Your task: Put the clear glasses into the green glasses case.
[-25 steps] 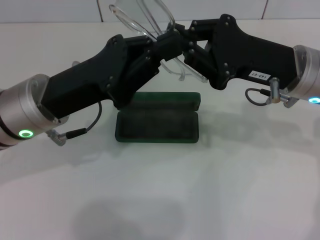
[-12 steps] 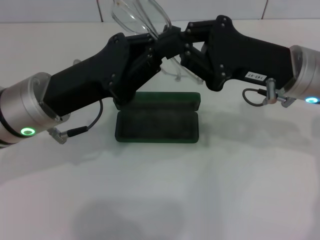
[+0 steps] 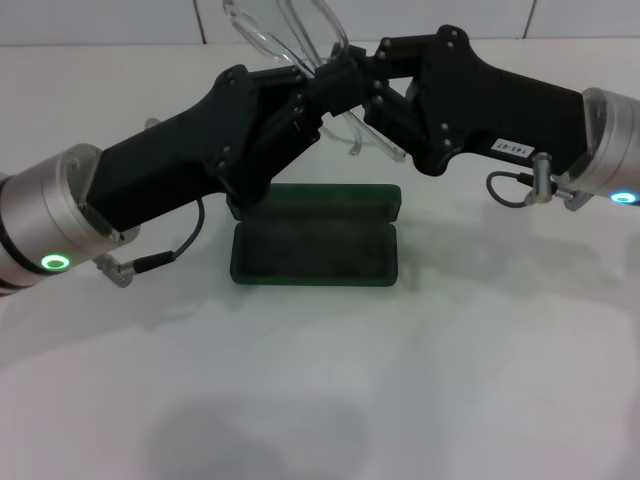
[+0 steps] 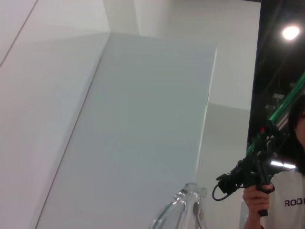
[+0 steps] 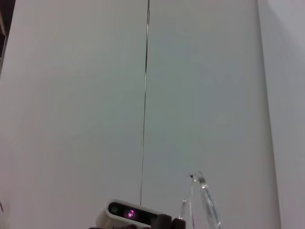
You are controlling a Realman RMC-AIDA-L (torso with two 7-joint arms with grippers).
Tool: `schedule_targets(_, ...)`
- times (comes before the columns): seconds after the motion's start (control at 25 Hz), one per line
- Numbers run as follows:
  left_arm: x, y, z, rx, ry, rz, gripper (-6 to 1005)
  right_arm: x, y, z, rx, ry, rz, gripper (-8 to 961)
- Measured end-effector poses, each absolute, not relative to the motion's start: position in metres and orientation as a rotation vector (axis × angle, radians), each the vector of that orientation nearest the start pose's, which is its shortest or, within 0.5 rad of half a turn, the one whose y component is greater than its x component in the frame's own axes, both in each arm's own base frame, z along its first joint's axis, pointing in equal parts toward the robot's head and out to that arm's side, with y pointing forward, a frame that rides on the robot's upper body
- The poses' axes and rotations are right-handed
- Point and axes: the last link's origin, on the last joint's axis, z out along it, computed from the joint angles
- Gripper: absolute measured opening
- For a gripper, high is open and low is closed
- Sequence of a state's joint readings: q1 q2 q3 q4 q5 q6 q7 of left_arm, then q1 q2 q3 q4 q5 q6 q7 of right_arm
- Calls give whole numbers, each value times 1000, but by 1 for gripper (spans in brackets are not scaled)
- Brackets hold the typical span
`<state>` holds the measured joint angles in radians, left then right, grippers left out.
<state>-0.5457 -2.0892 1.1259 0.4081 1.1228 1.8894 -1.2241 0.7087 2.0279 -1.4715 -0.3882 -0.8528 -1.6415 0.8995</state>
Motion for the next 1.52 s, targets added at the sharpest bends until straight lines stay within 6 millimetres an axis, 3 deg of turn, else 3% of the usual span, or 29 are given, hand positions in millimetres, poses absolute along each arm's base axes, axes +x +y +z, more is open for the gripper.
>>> schedule_targets(1.52, -178, 294, 0, -2535, -382, -1802, 51, 147, 331, -26, -2599, -20, 1486, 70)
